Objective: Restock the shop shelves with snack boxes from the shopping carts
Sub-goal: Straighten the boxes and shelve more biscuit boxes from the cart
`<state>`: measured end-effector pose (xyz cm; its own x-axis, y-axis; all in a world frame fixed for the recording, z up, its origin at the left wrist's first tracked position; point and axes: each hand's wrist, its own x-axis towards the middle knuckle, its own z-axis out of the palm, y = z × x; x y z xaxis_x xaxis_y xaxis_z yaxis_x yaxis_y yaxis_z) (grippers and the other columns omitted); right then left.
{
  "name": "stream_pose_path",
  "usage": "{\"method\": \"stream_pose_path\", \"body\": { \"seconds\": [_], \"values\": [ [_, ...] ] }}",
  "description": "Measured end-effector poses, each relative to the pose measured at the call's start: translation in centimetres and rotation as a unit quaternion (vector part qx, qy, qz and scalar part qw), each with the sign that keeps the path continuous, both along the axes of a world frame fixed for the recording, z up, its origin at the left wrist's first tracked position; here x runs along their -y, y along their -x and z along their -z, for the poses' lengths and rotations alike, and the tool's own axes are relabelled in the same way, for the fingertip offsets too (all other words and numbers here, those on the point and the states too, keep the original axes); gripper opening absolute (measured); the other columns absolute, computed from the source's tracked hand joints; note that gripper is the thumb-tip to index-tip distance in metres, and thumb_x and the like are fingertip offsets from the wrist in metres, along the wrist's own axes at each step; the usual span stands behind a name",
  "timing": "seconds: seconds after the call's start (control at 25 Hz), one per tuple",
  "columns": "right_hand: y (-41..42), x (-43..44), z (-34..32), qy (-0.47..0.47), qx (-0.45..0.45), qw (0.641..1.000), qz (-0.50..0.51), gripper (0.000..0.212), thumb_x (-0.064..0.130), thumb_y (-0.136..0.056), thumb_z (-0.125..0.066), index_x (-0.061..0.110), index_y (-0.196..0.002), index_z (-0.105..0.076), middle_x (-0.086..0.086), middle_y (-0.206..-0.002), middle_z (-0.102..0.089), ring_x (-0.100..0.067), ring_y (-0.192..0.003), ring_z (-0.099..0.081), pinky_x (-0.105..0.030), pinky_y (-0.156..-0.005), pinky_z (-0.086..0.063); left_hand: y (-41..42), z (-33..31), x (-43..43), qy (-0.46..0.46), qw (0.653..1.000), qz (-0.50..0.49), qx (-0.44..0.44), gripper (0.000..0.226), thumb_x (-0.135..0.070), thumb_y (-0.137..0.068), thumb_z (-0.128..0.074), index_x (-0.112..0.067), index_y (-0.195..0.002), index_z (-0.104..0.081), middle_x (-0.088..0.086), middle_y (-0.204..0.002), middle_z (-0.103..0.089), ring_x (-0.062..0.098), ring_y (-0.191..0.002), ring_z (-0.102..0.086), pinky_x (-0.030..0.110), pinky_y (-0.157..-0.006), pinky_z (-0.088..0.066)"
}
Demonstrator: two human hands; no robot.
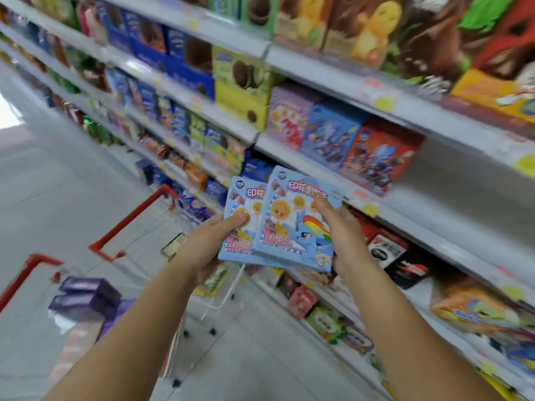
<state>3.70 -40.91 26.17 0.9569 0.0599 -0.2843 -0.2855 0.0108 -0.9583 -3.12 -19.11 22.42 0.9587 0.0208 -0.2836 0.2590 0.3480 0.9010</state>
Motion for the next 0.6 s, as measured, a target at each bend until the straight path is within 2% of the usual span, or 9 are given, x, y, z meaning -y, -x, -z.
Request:
{"method": "stream_pose_path", "body": {
  "seconds": [0.08, 0.2, 0.32, 0.4, 0.44, 0.48, 0.52, 0.56, 0.6],
  "values": [
    [-1.6, 5.9, -1.9, -0.036, 0.016, 0.996, 0.080, 0.040, 0.039, -0.084, -0.072, 0.019, -0.118, -0.061, 0.005, -0.119, -0.066, -0.014, -0.100, -0.065, -0.038, -0.086, -0.052, -2.7, -1.1, 4.2, -0.007, 1.000, 0.015, 0.018, 0.052, -0.040, -0.086, -0.071, -0.013, -0.129, -0.061, 0.008, -0.122, -0.070, 0.034, -0.109, -0.067, 0.047, -0.087, -0.057],
    [-4.4, 14.3, -4.0, -0.079, 0.021, 0.984, 0.161, 0.039, 0.031, -0.083, -0.074, 0.012, -0.117, -0.066, -0.009, -0.110, -0.073, -0.025, -0.090, -0.073, -0.042, -0.075, -0.060, -5.8, -2.4, 10.4, -0.014, 0.999, 0.010, 0.029, 0.042, -0.034, -0.092, -0.065, -0.014, -0.128, -0.060, 0.005, -0.117, -0.073, 0.031, -0.103, -0.071, 0.041, -0.080, -0.059],
    [-7.2, 21.8, -5.0, -0.085, -0.014, 0.980, 0.181, 0.034, 0.031, -0.083, -0.074, 0.010, -0.109, -0.068, -0.006, -0.094, -0.076, -0.019, -0.073, -0.074, -0.033, -0.058, -0.060, -8.3, -2.3, 15.7, -0.006, 1.000, 0.010, 0.020, 0.041, -0.037, -0.090, -0.067, -0.015, -0.125, -0.062, 0.008, -0.122, -0.070, 0.033, -0.107, -0.069, 0.047, -0.089, -0.055],
    [-9.1, 25.3, -5.0, -0.101, -0.014, 0.980, 0.172, 0.015, 0.025, -0.091, -0.065, 0.011, -0.093, -0.069, 0.000, -0.077, -0.075, -0.013, -0.057, -0.071, -0.027, -0.045, -0.055, -9.5, -2.0, 17.8, 0.005, 1.000, 0.004, 0.011, 0.043, -0.038, -0.091, -0.066, -0.015, -0.127, -0.061, 0.009, -0.123, -0.070, 0.033, -0.107, -0.069, 0.045, -0.087, -0.055],
    [-10.2, 26.7, -4.8, -0.104, -0.002, 0.981, 0.167, 0.017, 0.023, -0.094, -0.060, 0.013, -0.085, -0.070, 0.003, -0.073, -0.074, -0.011, -0.054, -0.069, -0.025, -0.042, -0.053, -9.9, -2.0, 18.7, 0.008, 1.000, 0.000, 0.009, 0.043, -0.037, -0.092, -0.065, -0.015, -0.128, -0.061, 0.009, -0.122, -0.070, 0.033, -0.106, -0.069, 0.044, -0.086, -0.055],
    [-11.1, 27.4, -4.7, -0.106, 0.002, 0.981, 0.161, 0.023, 0.022, -0.096, -0.057, 0.014, -0.080, -0.072, 0.003, -0.072, -0.074, -0.010, -0.056, -0.070, -0.023, -0.042, -0.053, -10.1, -2.0, 19.2, 0.011, 1.000, -0.009, 0.008, 0.041, -0.036, -0.093, -0.063, -0.015, -0.128, -0.061, 0.008, -0.120, -0.071, 0.032, -0.104, -0.070, 0.042, -0.084, -0.056],
    [-12.2, 28.0, -4.3, -0.104, 0.015, 0.982, 0.160, 0.020, 0.025, -0.093, -0.061, 0.015, -0.083, -0.074, 0.003, -0.075, -0.075, -0.011, -0.063, -0.072, -0.022, -0.046, -0.053, -10.2, -2.2, 19.7, 0.013, 1.000, -0.020, 0.005, 0.038, -0.034, -0.094, -0.062, -0.015, -0.127, -0.062, 0.007, -0.117, -0.073, 0.031, -0.102, -0.071, 0.040, -0.080, -0.058],
    [-12.9, 28.1, -4.1, -0.098, 0.028, 0.983, 0.153, 0.019, 0.031, -0.086, -0.069, 0.014, -0.094, -0.074, 0.002, -0.082, -0.076, -0.012, -0.073, -0.073, -0.022, -0.051, -0.054, -10.2, -2.2, 19.9, 0.014, 0.999, -0.030, 0.001, 0.037, -0.033, -0.094, -0.061, -0.014, -0.126, -0.062, 0.007, -0.114, -0.074, 0.030, -0.099, -0.072, 0.037, -0.075, -0.059],
    [-13.7, 28.1, -3.6, -0.086, 0.040, 0.985, 0.143, 0.045, 0.039, -0.073, -0.079, 0.013, -0.108, -0.070, 0.001, -0.091, -0.076, -0.013, -0.080, -0.074, -0.023, -0.056, -0.055, -10.2, -2.2, 20.1, 0.013, 0.999, -0.036, -0.003, 0.037, -0.033, -0.094, -0.061, -0.013, -0.125, -0.062, 0.008, -0.113, -0.074, 0.031, -0.098, -0.072, 0.037, -0.074, -0.060]
  ]
}}
